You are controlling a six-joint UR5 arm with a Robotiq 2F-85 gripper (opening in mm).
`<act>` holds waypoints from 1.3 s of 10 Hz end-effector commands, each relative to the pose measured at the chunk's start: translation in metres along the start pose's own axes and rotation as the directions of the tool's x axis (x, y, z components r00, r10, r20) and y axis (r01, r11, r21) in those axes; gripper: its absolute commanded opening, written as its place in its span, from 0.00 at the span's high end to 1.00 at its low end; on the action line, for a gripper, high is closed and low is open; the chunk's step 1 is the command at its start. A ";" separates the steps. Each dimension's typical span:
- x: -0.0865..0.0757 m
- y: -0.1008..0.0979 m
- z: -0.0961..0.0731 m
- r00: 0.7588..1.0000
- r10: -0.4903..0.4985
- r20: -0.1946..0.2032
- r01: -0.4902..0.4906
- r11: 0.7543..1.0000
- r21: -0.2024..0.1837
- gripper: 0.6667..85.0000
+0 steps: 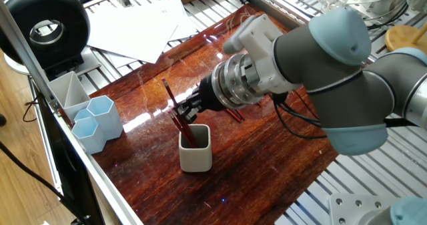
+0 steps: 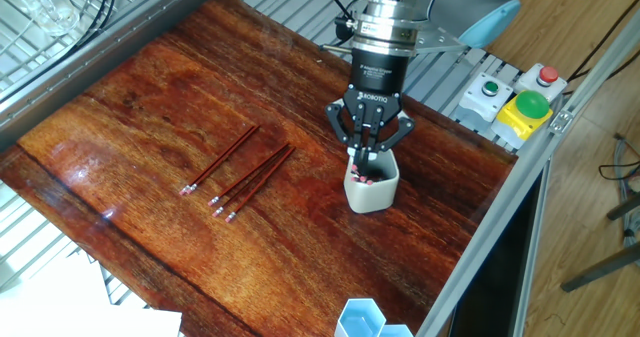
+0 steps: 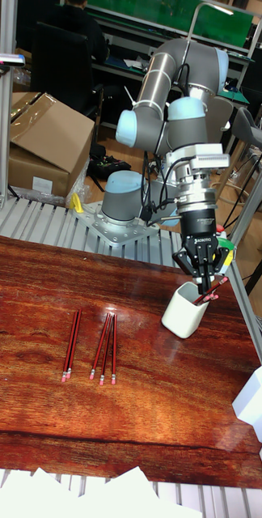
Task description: Put the pen into the pen holder
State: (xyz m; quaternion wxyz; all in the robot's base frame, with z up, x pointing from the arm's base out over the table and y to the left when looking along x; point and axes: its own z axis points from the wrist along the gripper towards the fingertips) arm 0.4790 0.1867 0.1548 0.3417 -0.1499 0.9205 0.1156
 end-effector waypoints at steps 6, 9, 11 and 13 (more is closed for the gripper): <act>0.024 0.001 -0.001 0.996 -0.006 -0.087 0.004 1.000 -0.020 0.74; 0.025 0.001 -0.003 0.995 -0.017 -0.098 0.014 0.999 -0.029 0.60; 0.025 0.002 -0.003 0.995 -0.009 -0.100 0.005 1.000 -0.031 0.58; 0.026 0.003 -0.003 0.994 0.007 -0.106 -0.010 0.999 -0.032 0.58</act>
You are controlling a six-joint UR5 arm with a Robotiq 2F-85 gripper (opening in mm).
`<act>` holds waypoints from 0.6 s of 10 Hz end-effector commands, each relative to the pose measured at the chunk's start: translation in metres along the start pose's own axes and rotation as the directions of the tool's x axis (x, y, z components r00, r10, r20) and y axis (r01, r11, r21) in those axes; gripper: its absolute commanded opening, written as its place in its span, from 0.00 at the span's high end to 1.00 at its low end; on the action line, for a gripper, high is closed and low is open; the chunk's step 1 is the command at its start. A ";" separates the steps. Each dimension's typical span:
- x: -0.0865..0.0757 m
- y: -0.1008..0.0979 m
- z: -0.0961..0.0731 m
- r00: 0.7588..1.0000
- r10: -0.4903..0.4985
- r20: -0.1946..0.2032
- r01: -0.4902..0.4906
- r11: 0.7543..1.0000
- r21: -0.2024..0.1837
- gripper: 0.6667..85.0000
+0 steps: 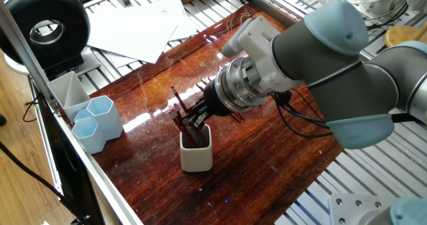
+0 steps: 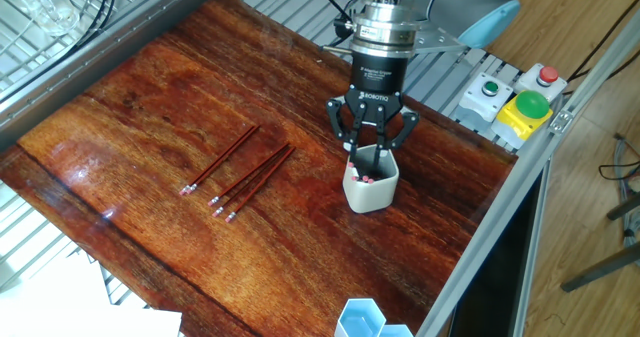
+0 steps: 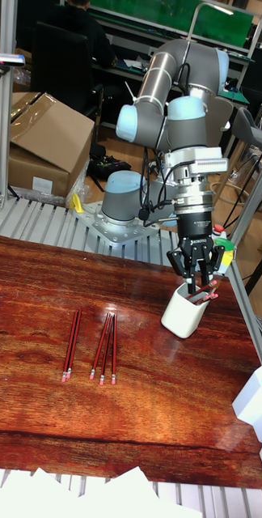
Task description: Put the pen into the pen holder
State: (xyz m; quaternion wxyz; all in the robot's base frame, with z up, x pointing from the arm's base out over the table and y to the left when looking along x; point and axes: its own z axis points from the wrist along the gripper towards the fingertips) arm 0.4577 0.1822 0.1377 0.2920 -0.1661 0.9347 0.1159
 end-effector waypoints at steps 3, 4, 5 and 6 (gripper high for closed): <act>-0.003 -0.001 -0.003 1.000 0.010 0.004 -0.010 1.000 -0.007 0.58; -0.003 -0.001 -0.004 1.000 0.013 0.002 -0.013 1.000 -0.009 0.58; 0.002 -0.003 -0.005 1.000 0.023 -0.019 -0.023 1.000 0.006 0.59; 0.014 -0.008 -0.008 0.997 0.038 -0.074 -0.036 0.999 0.040 0.60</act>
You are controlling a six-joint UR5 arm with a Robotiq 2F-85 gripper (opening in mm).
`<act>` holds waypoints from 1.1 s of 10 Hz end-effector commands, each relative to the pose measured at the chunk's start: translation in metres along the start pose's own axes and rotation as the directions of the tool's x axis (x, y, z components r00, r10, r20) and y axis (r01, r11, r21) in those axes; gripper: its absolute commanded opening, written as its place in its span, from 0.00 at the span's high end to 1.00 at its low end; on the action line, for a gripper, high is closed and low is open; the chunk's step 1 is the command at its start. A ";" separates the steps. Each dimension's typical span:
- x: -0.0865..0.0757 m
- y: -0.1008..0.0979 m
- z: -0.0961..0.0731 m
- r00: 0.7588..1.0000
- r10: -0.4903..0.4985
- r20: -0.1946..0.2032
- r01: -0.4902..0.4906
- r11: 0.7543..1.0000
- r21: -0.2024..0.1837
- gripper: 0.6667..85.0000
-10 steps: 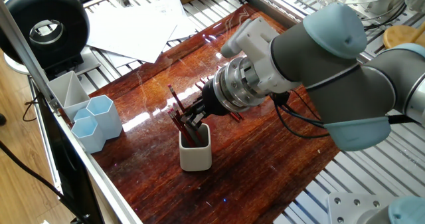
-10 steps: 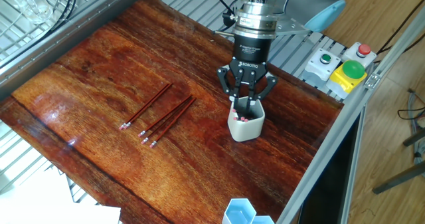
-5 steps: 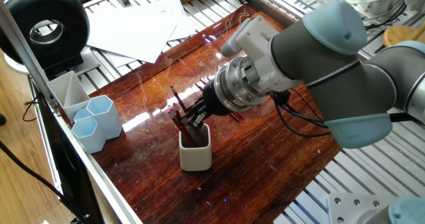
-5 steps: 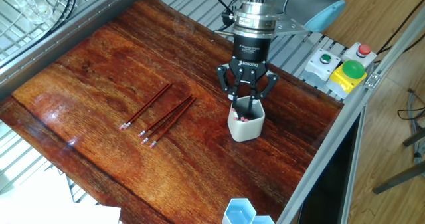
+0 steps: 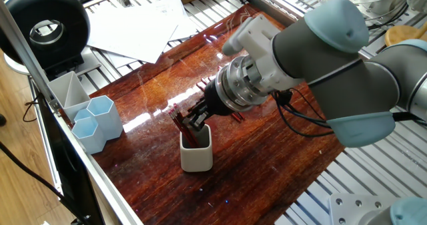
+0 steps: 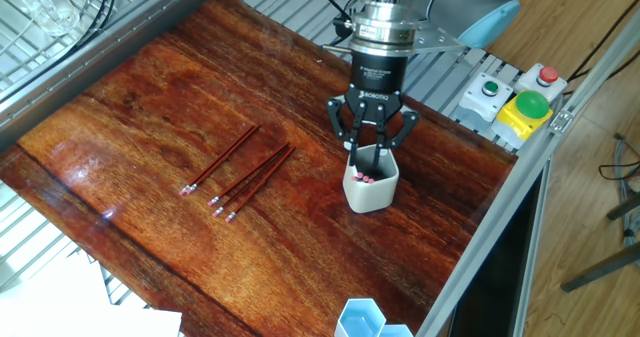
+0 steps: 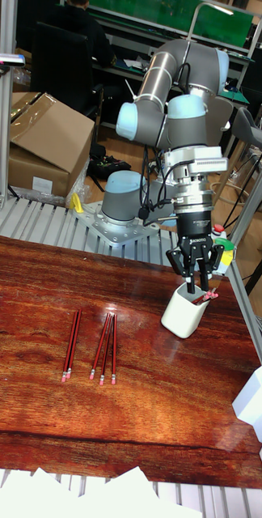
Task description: Put the pen into the pen holder
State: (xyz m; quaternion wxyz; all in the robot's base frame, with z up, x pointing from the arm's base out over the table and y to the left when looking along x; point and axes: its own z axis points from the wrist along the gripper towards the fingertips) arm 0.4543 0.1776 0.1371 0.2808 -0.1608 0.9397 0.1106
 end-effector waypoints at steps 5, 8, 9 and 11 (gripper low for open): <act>0.037 -0.046 -0.072 0.937 0.070 -0.342 -0.011 0.985 0.171 0.66; 0.066 -0.083 -0.102 0.843 0.110 -0.526 0.015 0.974 0.228 0.65; 0.072 -0.090 -0.102 0.807 0.128 -0.576 0.011 0.973 0.232 0.65; 0.080 -0.106 -0.086 0.753 0.149 -0.641 0.001 0.974 0.228 0.66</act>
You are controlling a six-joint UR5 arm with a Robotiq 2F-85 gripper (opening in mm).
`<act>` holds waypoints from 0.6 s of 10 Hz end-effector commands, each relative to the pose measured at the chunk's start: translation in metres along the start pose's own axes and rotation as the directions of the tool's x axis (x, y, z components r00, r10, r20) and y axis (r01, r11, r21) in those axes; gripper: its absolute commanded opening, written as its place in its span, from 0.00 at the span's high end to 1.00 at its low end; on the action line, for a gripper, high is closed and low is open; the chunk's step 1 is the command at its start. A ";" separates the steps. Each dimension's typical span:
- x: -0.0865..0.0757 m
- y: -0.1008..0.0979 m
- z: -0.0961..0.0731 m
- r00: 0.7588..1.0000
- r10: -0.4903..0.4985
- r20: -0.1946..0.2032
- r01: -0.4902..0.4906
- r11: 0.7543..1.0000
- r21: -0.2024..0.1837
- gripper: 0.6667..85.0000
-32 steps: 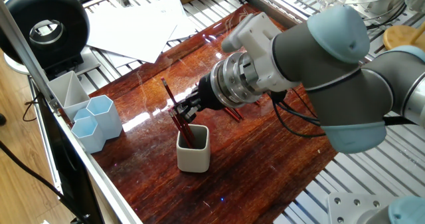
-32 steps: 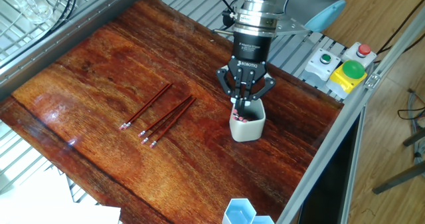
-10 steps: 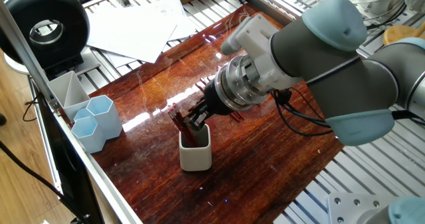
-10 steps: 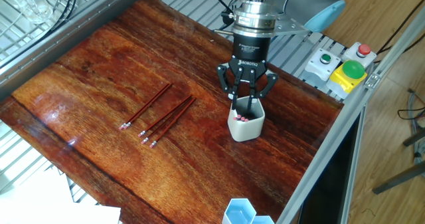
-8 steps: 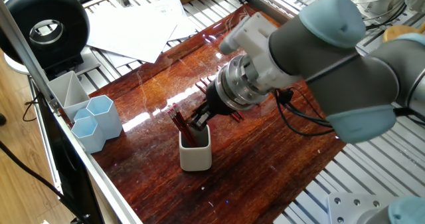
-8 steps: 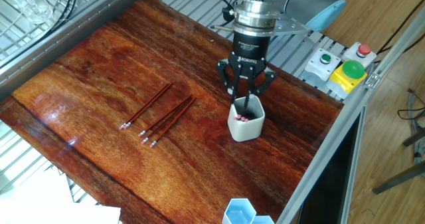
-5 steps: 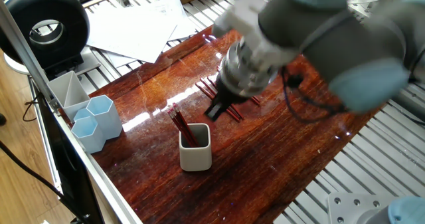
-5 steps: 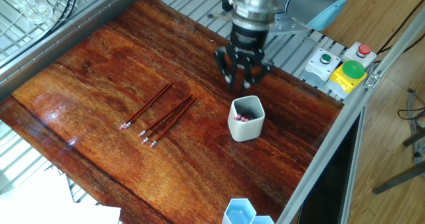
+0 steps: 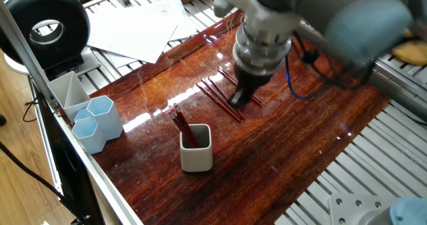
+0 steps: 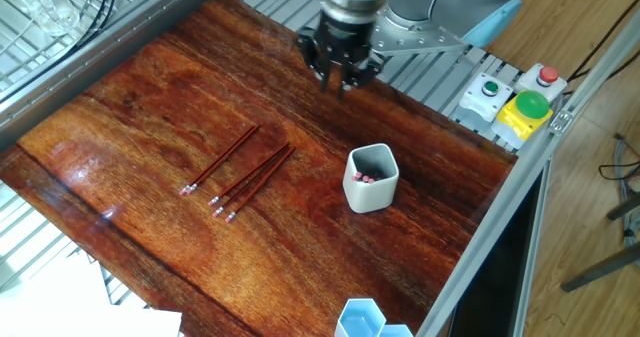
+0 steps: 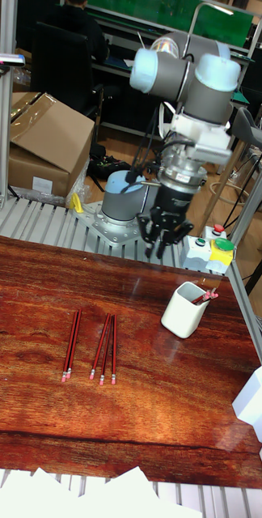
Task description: Put the pen into the pen holder
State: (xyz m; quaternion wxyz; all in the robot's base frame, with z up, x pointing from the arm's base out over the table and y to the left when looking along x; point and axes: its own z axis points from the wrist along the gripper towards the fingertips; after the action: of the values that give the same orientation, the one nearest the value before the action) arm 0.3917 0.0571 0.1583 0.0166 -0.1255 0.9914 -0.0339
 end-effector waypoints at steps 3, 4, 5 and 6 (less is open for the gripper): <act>-0.039 -0.047 0.086 0.995 0.012 -0.100 -0.013 1.000 -0.013 0.72; -0.051 -0.052 0.115 0.997 0.025 -0.071 -0.027 0.999 -0.023 0.71; -0.060 -0.054 0.139 0.999 0.029 -0.046 -0.030 0.999 -0.024 0.70; -0.058 -0.054 0.139 0.997 0.042 -0.057 -0.044 0.999 -0.022 0.70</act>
State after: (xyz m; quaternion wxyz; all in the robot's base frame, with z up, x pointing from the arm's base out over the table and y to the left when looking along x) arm 0.4493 0.0180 0.0657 -0.0190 -0.1163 0.9924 -0.0348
